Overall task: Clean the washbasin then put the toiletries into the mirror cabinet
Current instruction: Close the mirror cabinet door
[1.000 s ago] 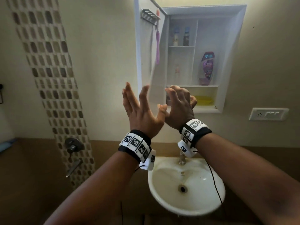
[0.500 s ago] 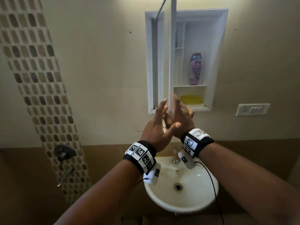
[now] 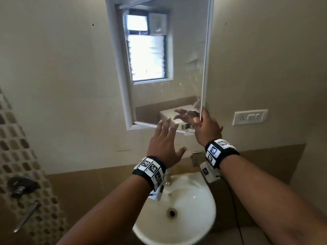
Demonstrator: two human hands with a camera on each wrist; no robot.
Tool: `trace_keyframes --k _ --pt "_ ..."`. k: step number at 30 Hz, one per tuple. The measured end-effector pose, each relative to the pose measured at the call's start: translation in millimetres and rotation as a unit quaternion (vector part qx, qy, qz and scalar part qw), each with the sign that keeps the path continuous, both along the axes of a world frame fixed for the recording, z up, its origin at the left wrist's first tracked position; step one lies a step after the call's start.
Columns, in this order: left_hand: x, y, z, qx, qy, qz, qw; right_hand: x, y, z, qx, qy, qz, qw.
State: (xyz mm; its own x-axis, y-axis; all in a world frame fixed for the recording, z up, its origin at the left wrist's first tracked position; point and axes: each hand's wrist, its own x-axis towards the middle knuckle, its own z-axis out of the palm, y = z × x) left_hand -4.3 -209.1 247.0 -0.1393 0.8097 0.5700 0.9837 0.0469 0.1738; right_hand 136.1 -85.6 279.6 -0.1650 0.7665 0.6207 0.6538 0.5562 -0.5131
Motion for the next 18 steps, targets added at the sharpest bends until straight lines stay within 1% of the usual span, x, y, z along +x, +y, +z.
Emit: trace_keyframes --k 4,7,9,11,13,18 --pt "-13 42 -9 -0.049 0.014 0.055 0.997 1 54 -23 -0.015 -0.001 0.024 1.0" --pt "-20 70 -17 -0.062 0.023 0.081 0.995 0 87 -35 0.031 0.016 0.063 0.997" --pt "-23 83 -20 -0.062 0.025 0.093 0.993 -1 102 -38 0.062 -0.014 0.041 0.997" --pt "-22 97 -26 -0.077 0.024 0.117 0.99 -2 117 -40 0.058 -0.032 0.001 0.998" --pt "-22 109 -31 -0.094 0.021 0.139 0.986 -5 129 -45 0.056 -0.036 -0.008 0.998" --pt "-23 127 -40 -0.096 0.015 0.158 0.983 -16 152 -62 0.062 -0.016 0.048 0.997"
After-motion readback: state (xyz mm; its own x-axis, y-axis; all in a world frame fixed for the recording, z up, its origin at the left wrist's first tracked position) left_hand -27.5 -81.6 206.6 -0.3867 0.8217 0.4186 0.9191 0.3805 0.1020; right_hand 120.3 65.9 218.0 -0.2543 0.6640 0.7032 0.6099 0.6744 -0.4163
